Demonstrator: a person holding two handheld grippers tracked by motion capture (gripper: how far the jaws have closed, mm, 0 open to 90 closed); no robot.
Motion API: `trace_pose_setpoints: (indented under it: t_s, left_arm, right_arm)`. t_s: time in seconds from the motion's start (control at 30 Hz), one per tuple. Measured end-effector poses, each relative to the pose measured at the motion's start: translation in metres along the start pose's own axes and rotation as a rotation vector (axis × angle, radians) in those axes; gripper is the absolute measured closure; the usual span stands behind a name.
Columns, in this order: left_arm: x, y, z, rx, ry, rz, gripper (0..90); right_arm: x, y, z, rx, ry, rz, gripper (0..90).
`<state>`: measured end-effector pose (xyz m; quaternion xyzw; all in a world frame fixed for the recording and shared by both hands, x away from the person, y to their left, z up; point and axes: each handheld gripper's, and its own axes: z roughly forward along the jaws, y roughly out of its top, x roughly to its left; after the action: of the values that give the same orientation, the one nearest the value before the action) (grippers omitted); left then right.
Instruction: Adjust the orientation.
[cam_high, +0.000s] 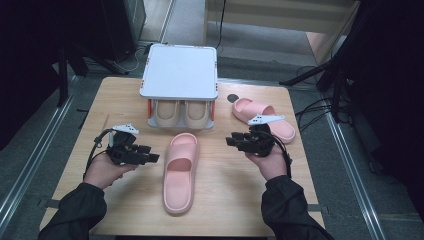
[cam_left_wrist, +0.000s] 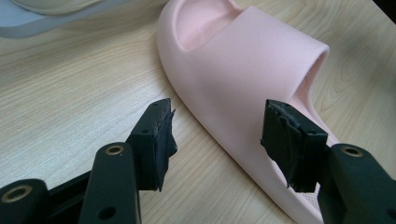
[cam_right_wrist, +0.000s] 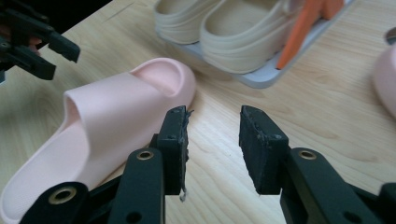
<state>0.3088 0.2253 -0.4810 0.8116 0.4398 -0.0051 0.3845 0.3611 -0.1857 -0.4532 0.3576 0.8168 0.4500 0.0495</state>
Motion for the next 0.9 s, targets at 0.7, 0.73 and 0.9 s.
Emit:
trace_pose_setpoints:
  t_s: [0.7,0.73,0.9]
  left_arm:
    - [0.002,-0.005,-0.001,0.009,0.005,-0.014,40.6]
    - [0.002,-0.006,-0.002,0.011,0.005,-0.015,40.5]
    - [0.001,-0.011,-0.005,0.008,0.016,-0.024,40.6]
  right_arm:
    - [-0.074,-0.013,-0.023,0.000,-0.108,0.129,59.5]
    - [-0.078,-0.014,-0.023,0.003,-0.113,0.133,58.8]
    - [-0.099,-0.013,-0.024,-0.010,-0.136,0.168,58.3]
